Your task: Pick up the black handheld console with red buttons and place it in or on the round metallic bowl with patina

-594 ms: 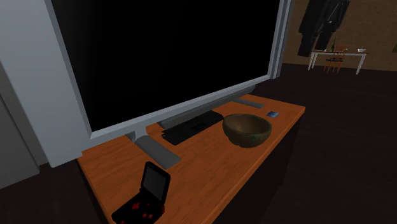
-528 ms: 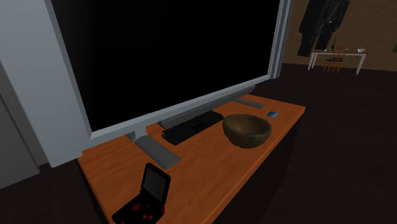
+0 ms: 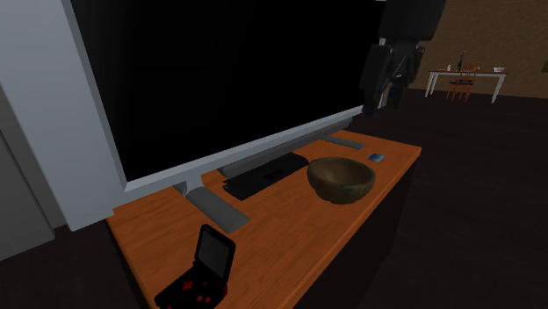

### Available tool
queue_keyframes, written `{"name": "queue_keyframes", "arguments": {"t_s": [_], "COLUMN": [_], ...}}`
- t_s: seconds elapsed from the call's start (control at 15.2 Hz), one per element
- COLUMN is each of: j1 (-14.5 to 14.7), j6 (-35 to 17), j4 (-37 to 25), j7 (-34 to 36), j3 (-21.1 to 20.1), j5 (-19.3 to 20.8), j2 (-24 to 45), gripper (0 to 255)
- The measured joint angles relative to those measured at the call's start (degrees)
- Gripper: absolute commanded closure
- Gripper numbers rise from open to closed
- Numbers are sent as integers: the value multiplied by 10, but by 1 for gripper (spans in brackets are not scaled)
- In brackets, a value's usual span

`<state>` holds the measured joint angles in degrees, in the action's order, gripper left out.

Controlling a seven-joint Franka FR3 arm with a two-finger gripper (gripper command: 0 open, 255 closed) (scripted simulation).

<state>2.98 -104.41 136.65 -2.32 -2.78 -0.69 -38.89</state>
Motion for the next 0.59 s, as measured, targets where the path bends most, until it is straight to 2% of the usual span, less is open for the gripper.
{"name": "queue_keyframes", "arguments": {"t_s": [0.59], "j1": [46], "j6": [-121], "j4": [14], "j7": [4], "j3": [-22], "j5": [-77], "j2": [119], "gripper": [0]}}
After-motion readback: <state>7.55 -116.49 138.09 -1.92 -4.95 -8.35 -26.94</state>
